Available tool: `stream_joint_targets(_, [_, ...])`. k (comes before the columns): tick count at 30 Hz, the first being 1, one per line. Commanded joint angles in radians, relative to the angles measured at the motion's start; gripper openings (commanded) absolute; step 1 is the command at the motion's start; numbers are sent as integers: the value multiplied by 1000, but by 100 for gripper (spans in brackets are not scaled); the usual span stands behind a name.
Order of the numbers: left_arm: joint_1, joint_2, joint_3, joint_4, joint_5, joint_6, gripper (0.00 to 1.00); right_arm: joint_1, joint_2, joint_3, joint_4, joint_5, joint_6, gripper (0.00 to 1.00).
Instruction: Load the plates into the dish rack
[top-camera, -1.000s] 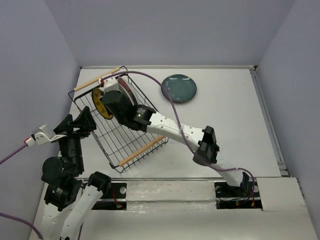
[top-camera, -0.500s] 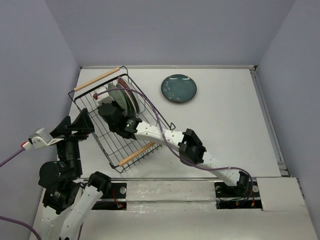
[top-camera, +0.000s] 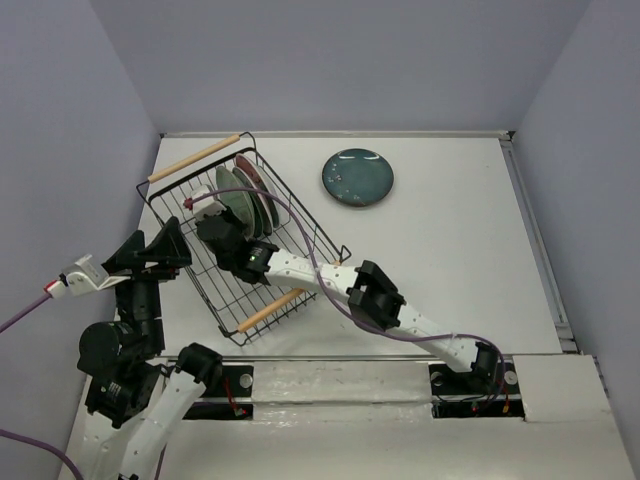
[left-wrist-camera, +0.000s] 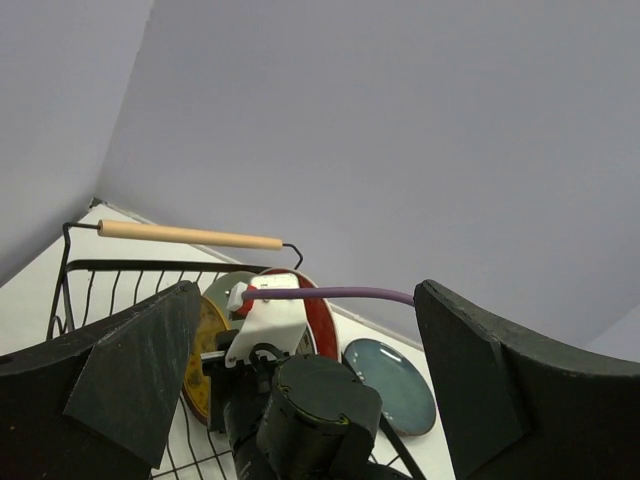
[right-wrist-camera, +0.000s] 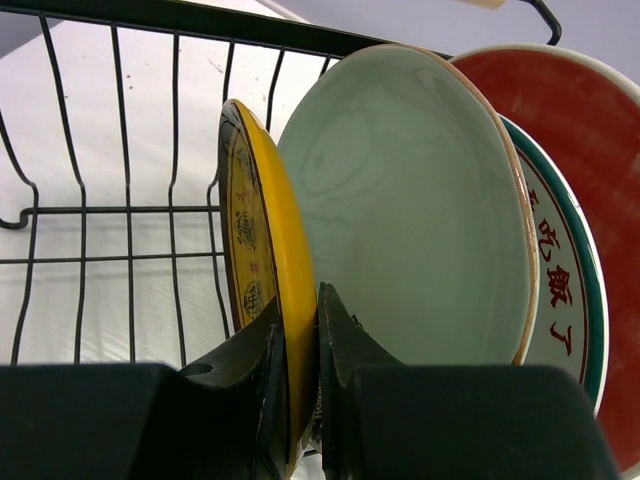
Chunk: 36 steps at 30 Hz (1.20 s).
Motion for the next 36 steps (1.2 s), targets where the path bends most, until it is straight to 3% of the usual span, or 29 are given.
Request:
stream_joint_targets(1, [-5,20,-8,55,13,21,99,5,-2,5,111,50,-19,7])
stream_joint_targets(4, [-5,24,-9,55,17,21,99,5,-14,-19,111,41,4,7])
stream_joint_targets(7, [-5,28,-9,55,20,22,99,5,-20,-20,111,28,9,22])
stream_joint_targets(8, [-4,29,-9,55,20,22,99,5,-25,-19,109,24,7,35])
stream_joint_targets(12, [-4,34,-11,55,25,21,99,5,-60,-46,109,15,16,47])
stream_joint_targets(21, [-2,38,-14,55,20,19,99,5,-301,-230,100,-95,131,49])
stream_joint_targets(26, [-4,38,-17,55,27,19,99,-9,-598,-466,100,-221,284,49])
stream_joint_targets(30, [-4,40,-20,79,37,17,99,-98,-819,-710,99,-351,413,50])
stream_joint_targets(36, [-2,43,-23,83,57,17,99,-441,-1074,-1100,83,-630,731,49])
